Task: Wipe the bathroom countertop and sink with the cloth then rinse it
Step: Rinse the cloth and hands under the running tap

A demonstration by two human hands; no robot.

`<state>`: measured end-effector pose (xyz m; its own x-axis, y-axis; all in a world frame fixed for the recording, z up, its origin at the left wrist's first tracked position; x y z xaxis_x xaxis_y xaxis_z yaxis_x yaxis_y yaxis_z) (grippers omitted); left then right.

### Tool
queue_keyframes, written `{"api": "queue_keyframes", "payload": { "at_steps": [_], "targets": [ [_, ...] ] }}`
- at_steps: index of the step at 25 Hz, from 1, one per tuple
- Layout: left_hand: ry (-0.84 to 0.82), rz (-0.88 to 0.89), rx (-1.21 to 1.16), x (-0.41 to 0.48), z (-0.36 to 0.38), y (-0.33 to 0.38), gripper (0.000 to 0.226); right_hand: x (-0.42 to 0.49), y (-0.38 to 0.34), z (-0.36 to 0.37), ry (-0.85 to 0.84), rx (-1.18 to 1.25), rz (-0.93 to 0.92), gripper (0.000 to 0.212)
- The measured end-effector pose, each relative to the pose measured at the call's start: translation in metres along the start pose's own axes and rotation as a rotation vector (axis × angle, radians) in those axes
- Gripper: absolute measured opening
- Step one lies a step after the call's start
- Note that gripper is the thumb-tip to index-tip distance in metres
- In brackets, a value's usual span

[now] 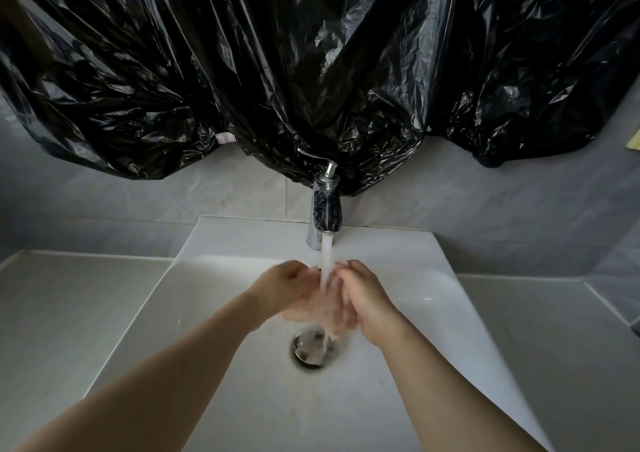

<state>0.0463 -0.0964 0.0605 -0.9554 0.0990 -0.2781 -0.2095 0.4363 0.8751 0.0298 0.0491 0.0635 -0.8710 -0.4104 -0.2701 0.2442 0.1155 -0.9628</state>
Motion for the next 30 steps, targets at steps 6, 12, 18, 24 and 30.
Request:
{"api": "queue_keyframes", "payload": {
  "at_steps": [6, 12, 18, 24, 30],
  "targets": [
    [-0.106, 0.022, -0.206, 0.002, 0.004, -0.015, 0.01, 0.008, 0.003, -0.002, 0.065, -0.335, 0.018, 0.02],
    [-0.093, 0.078, -0.696, 0.007, 0.023, 0.002, 0.016, -0.004, 0.028, 0.006, -0.1, 0.179, 0.239, 0.042],
    [-0.012, -0.205, -0.996, 0.015, 0.047, 0.003, 0.05, 0.005, 0.036, 0.016, 0.258, -0.069, -0.283, 0.019],
    [-0.105, -0.091, -1.185, 0.01, 0.042, 0.003, 0.017, 0.015, 0.022, 0.024, 0.058, 0.311, 0.209, 0.061],
    [0.279, -0.196, -0.592, 0.021, 0.034, -0.021, 0.024, 0.007, 0.02, 0.026, 0.237, 0.159, -0.107, 0.01]
  ]
}}
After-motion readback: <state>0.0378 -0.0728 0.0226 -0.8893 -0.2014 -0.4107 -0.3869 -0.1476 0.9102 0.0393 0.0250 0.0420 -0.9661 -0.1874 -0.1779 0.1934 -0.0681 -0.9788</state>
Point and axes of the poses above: each hand's wrist, its own x-axis towards the middle knuckle, its own z-axis out of the palm, y = z × x, the point moved 1 cm from there along x, towards the middle knuckle, and after that the axes turned 12 degrees about -y, right-handed, at the moved point
